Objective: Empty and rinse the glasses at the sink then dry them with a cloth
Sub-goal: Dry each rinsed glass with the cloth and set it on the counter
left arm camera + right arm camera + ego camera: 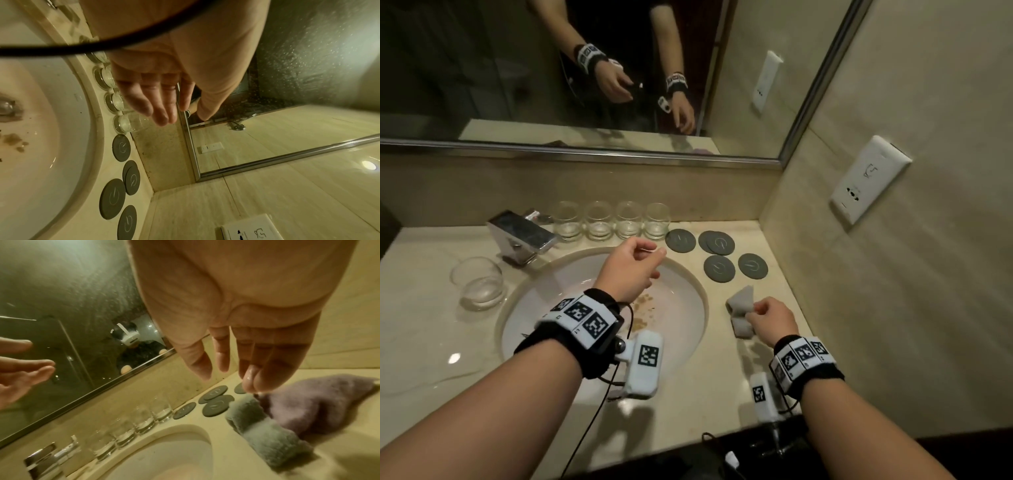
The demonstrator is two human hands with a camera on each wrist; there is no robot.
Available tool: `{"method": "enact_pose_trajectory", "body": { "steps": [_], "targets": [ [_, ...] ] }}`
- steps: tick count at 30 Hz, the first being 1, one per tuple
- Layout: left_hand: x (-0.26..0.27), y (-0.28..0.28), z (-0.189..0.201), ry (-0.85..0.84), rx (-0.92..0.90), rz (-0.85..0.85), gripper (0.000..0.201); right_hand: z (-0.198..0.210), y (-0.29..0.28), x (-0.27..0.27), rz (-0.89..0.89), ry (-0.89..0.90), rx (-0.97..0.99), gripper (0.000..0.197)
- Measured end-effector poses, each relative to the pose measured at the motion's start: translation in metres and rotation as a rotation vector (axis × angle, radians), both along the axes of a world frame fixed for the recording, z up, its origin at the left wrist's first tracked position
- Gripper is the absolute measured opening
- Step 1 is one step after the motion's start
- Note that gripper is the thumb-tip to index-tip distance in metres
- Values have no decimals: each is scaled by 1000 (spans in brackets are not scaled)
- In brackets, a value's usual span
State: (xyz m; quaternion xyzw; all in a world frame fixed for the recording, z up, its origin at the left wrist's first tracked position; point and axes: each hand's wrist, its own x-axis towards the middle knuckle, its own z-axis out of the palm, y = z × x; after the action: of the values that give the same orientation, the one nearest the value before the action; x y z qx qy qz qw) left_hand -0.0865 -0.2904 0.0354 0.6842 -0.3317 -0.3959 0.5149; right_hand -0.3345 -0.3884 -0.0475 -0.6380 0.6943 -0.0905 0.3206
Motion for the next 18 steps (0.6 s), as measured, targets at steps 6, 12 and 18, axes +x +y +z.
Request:
{"method": "enact_pose_trajectory", "body": {
  "steps": [6,12,18],
  "targets": [
    [-17,-10,6,-23,11,36,25,-21,-28,5,28,51,103,42],
    [-25,-10,5,-7,5,86,20,-43,-38,12,102,60,82,43],
    [-28,-1,4,32,3,131,11,-31,-42,23,12,-135,-21,17]
  ]
}}
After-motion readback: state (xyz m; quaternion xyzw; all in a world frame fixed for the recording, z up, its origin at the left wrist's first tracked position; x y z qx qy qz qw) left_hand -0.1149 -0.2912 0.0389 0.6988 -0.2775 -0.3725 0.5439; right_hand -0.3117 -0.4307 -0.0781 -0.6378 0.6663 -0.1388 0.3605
